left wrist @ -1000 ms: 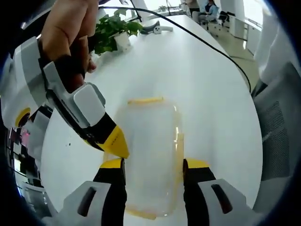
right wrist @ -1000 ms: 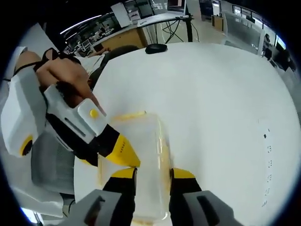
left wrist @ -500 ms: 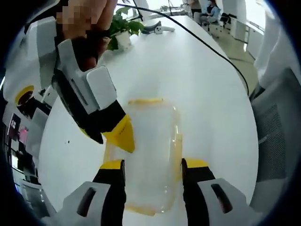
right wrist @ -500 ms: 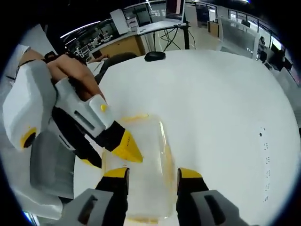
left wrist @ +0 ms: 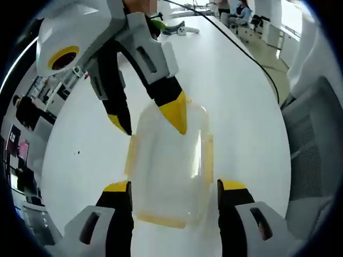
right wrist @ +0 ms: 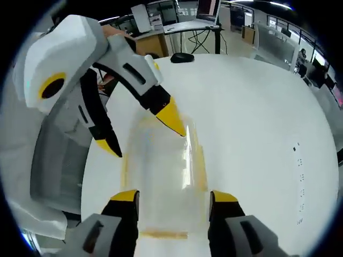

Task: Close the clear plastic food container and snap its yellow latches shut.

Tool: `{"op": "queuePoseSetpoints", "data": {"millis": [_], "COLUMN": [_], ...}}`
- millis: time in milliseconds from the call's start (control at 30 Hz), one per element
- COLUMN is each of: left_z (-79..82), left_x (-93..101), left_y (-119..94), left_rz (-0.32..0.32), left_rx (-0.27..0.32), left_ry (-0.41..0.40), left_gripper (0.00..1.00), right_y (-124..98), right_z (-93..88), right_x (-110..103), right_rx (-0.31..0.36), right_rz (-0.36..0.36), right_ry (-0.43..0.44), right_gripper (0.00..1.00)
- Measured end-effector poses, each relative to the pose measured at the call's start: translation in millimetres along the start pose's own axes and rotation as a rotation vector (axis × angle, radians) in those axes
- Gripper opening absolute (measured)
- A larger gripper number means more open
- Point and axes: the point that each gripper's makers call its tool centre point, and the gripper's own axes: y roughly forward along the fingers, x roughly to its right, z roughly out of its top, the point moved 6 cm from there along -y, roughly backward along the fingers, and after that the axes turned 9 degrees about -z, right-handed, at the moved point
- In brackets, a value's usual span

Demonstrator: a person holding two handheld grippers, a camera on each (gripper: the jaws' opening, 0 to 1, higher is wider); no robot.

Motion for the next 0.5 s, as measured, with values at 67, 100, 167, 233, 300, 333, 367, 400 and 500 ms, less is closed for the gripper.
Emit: {"op": "queuePoseSetpoints", "data": {"millis": [67, 100, 167, 233, 300, 333, 367, 400, 500], "left_z": [-1.5, -1.8, -2.5, -2.9, -3.9, -3.7, -3.4, -3.5, -6.7], "left_x": [-1.3, -1.9, -3.1, -3.8, -4.1, -4.3, -5.2, -6.2, -9.9], "left_y": [-0.2, -0.1, 0.5, 1.3, 2.5, 2.4, 2.3, 2.2, 3.7], "left_rz": [0.002, 0.003, 0.0, -0.002, -0.007, -0.009, -0.007, -0.007, -0.011], "left_rx": [-0.006, -0.007, -0.006, -0.006, -0.011, -0.009, -0.007, -0.006, -0.018], "left_ry": [-0.001, -0.003, -0.011, -0.01, -0.008, -0.007, -0.004, -0.003, 0.001], "left_gripper": [0.62, 0.62, 0.63, 0.64, 0.64, 0.64, 0.65, 0.66, 0.67], "right_y": [-0.7, -0.9, -1.8, -2.6, -2.8, -3.2, -3.7, -4.2, -4.3], "right_z": [-2.3, -3.1, -4.4, -4.8, -5.2, -5.5, -6.0, -6.6, -8.9], "right_x": [-2.7, -3.5, -5.8, -8.3, -9.8, -10.5, -11.5, -12.2, -12.8], "right_rx": [0.0, 0.0, 0.001, 0.007, 0.012, 0.009, 0.008, 0.005, 0.001], "right_rz": [0.0, 0.0, -0.005, -0.002, -0.009, -0.009, -0.013, -0.016, -0.029], "right_ry": [0.004, 0.004, 0.0, 0.003, -0.003, -0.005, -0.012, -0.02, -0.032], "right_gripper": [0.52, 0.52, 0.53, 0.54, 0.56, 0.57, 0.57, 0.57, 0.62]}}
